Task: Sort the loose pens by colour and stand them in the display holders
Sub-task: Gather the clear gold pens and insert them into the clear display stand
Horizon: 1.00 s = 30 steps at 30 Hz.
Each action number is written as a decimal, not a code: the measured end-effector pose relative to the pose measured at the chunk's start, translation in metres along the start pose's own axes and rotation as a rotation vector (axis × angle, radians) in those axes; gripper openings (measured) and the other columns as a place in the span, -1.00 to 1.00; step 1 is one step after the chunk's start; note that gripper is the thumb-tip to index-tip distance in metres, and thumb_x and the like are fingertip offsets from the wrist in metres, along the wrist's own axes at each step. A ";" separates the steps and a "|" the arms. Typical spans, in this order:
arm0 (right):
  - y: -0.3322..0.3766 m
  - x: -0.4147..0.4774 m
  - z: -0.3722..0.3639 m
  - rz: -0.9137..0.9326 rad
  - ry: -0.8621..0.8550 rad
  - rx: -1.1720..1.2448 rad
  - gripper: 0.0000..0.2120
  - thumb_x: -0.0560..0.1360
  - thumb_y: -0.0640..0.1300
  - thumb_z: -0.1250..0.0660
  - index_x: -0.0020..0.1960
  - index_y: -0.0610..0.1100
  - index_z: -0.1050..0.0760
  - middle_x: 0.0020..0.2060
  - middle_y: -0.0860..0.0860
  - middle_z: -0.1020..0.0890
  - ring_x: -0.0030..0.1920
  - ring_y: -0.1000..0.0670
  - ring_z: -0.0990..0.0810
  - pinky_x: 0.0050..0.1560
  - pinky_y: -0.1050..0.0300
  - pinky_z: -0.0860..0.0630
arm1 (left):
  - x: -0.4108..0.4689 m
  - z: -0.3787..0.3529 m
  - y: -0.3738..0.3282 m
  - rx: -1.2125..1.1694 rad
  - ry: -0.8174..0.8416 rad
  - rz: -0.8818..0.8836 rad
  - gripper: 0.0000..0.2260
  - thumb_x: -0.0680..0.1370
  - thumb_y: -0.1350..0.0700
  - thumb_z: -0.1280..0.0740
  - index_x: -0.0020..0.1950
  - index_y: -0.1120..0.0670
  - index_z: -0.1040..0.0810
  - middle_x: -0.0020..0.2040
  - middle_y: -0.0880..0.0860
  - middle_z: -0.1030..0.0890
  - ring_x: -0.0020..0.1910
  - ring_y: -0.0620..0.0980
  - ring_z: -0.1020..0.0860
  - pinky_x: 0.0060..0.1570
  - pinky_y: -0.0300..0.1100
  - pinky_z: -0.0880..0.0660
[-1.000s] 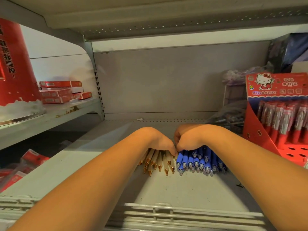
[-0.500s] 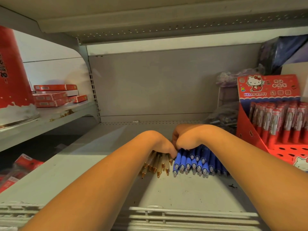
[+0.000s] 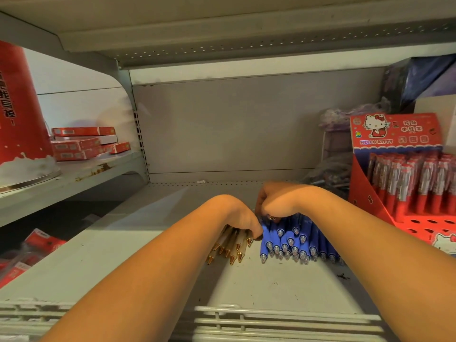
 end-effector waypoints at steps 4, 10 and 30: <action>0.001 -0.003 0.001 -0.008 0.002 0.028 -0.75 0.46 -0.29 -0.28 0.10 -0.22 -0.62 0.06 -0.19 -0.66 -0.13 -0.08 -0.55 -0.17 0.09 -0.48 | -0.003 -0.002 -0.003 0.013 0.037 0.031 -0.74 0.49 0.07 -0.25 -0.25 0.23 -0.56 -0.42 0.16 -0.64 -0.53 0.09 -0.57 -0.42 -0.23 -0.55; 0.000 -0.002 0.001 0.006 -0.019 0.111 -0.85 0.46 -0.30 -0.26 -0.09 -0.28 -0.60 -0.17 -0.19 -0.65 -0.25 -0.07 -0.49 -0.19 0.09 -0.44 | -0.001 -0.005 0.009 0.199 -0.194 0.065 -0.70 0.53 0.18 -0.23 0.22 0.27 -0.50 0.14 0.25 -0.62 -0.07 0.16 -0.62 -0.30 -0.27 -0.50; 0.008 -0.008 0.004 0.006 -0.226 0.372 -0.73 0.45 -0.38 -0.27 -0.18 -0.04 -0.58 -0.10 0.01 -0.65 -0.29 0.04 -0.60 -0.32 0.24 -0.48 | -0.009 0.006 0.050 -0.041 -0.370 0.028 -0.89 0.35 0.21 -0.40 -0.16 0.14 -0.53 -0.24 0.07 -0.60 -0.26 0.05 -0.64 -0.15 -0.14 -0.64</action>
Point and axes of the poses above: each hand's wrist, its own x-axis towards the middle knuckle, its own z-axis out of the back of the hand, y = z × x, the point moved 1 cm from there along x, towards the middle knuckle
